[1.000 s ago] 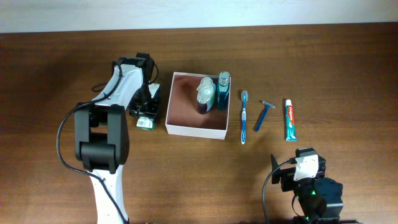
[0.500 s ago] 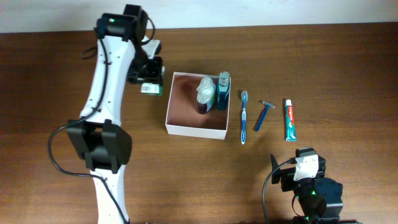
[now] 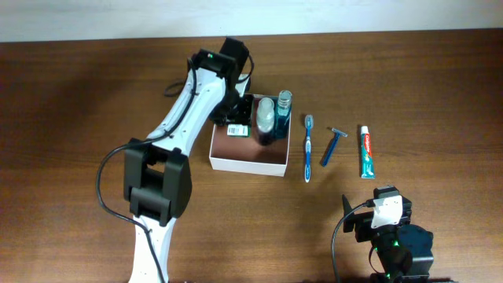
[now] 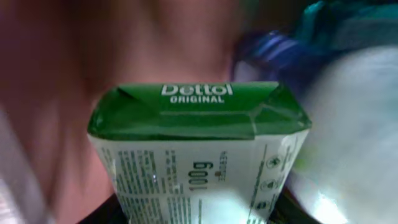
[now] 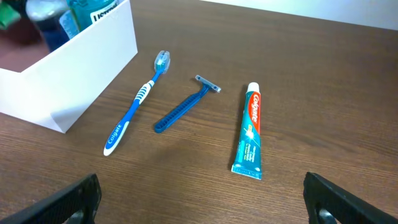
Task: Pack container
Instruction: 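Drop the Dettol soap bar into the box and lift the left arm, then reach the right gripper to the Colgate toothpaste tube and grasp it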
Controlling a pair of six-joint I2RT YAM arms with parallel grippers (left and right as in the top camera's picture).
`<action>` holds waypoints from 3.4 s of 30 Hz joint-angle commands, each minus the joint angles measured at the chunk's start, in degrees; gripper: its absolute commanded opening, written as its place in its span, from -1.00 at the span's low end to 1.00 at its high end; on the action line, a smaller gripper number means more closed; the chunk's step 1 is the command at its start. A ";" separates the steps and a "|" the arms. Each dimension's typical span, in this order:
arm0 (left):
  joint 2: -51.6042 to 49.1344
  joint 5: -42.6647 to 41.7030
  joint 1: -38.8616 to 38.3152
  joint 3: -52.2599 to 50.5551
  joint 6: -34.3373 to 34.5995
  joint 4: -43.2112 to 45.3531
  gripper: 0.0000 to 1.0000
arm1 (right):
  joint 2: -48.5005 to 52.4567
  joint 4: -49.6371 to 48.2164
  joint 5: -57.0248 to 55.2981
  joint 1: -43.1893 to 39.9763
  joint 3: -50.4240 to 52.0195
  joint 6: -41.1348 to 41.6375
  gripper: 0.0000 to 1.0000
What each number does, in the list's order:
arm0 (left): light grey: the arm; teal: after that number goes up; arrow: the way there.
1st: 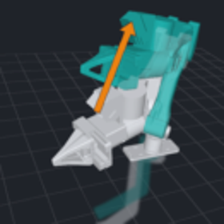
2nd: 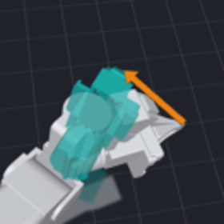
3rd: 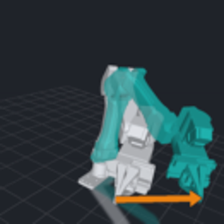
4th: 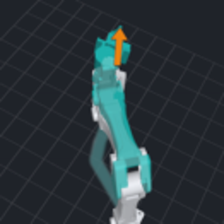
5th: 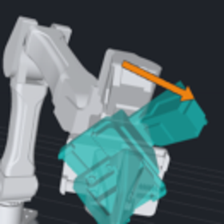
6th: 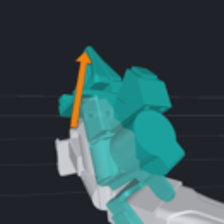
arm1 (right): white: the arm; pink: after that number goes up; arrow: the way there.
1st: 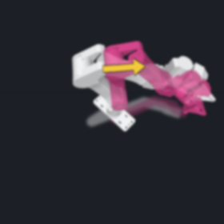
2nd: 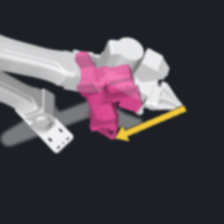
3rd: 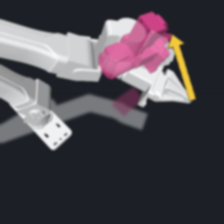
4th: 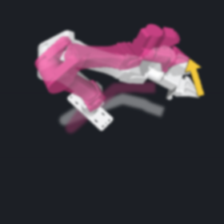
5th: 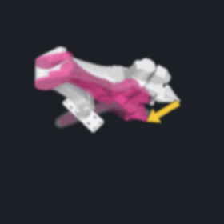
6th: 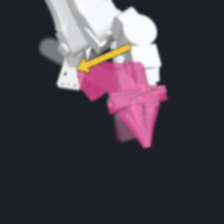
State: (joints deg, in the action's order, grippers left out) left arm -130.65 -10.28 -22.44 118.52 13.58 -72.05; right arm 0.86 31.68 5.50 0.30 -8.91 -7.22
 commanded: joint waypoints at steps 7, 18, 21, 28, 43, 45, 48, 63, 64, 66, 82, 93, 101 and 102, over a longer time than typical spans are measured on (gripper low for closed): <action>0.37 0.87 0.37 -2.47 -0.07 0.15 0.25 | -0.39 -0.11 0.28 -0.46 0.13 0.68 0.98; 0.37 2.82 4.04 19.52 -7.30 -19.80 0.99 | -0.39 -0.11 0.28 -0.46 0.13 0.68 0.98; 0.37 6.60 5.99 26.16 -7.28 -24.65 0.99 | -0.39 -0.11 0.28 -0.46 0.13 0.68 0.98; 5.81 6.97 10.32 27.78 -8.37 -24.68 0.99 | -0.39 -0.11 0.28 -0.46 0.13 0.68 0.98; 12.92 17.88 14.51 27.78 -10.67 -24.65 0.99 | -0.39 -3.02 7.52 -0.31 0.09 5.49 0.98; 12.92 17.86 14.51 27.78 -10.67 -24.65 0.99 | -0.39 -3.56 10.93 -0.31 -0.11 8.92 0.98; 12.92 17.86 14.51 27.78 -10.64 -24.63 0.99 | -0.39 -4.24 15.58 -0.31 -0.31 14.71 0.98; 12.92 17.84 14.51 27.78 -10.64 -24.65 0.99 | 41.57 17.25 3.63 -0.31 -38.75 20.68 0.97; 12.92 17.86 14.51 27.78 -10.64 -24.65 0.99 | 45.29 19.45 3.21 -0.31 -42.73 19.28 0.97; 12.92 17.84 14.51 27.78 -10.64 -24.65 0.99 | 52.37 23.34 3.26 -0.31 -50.60 16.50 0.97; 12.92 17.84 14.45 27.78 -10.64 -24.65 0.99 | 86.40 26.64 -3.96 -0.42 -72.04 17.59 0.98; 12.92 17.84 14.45 27.78 -10.64 -24.63 0.99 | 106.57 25.79 -13.31 -2.82 -72.04 21.77 0.63; 12.92 17.84 14.47 27.78 -10.64 -24.63 0.99 | 113.09 21.77 -3.80 -8.33 -72.00 20.79 0.31; 12.92 17.84 14.45 27.78 -10.64 -24.63 0.99 | 113.46 21.18 -2.91 -8.72 -71.89 20.79 0.31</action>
State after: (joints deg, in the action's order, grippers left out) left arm -118.28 7.14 -8.10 145.73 3.84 -96.66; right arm 113.38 53.76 -1.74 -7.20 -79.88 13.54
